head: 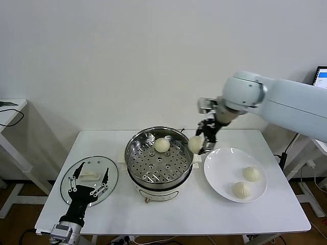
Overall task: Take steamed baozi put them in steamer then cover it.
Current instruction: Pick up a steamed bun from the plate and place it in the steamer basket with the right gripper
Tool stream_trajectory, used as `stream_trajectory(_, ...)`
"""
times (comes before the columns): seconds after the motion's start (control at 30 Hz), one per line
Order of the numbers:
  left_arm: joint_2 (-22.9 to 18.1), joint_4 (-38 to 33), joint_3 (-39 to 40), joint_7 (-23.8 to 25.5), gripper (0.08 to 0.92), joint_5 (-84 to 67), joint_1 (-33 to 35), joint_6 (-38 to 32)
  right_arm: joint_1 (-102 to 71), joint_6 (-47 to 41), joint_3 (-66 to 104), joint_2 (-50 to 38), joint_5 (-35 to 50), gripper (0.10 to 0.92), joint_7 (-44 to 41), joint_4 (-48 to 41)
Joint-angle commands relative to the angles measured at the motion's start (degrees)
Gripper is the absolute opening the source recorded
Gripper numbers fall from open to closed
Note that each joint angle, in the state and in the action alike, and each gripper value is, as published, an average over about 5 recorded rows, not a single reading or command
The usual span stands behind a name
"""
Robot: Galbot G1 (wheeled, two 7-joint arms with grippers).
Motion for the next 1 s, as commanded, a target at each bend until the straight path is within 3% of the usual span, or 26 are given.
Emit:
stream_trajectory(0.03, 0.03, 0.26, -0.34, 0.08, 0.823, -0.23, -0.20, 0.06, 0.58, -4.06, -1.30, 14.06, 3.80, 0.712, 2.52, -3.43)
stream_trajectory(0.3, 0.28, 0.65, -1.27, 0.16, 0.823, -0.93, -0.57, 0.24, -7.20, -3.98, 1.80, 23.30, 0.59, 0.712, 3.05, -13.26)
stream_trajectory(1.0, 0.44, 1.78, -1.51, 0.40, 0.823, -0.95, -0.81, 0.30, -17.10, -1.94, 3.82, 32.51, -7.52, 0.712, 1.29, -28.39)
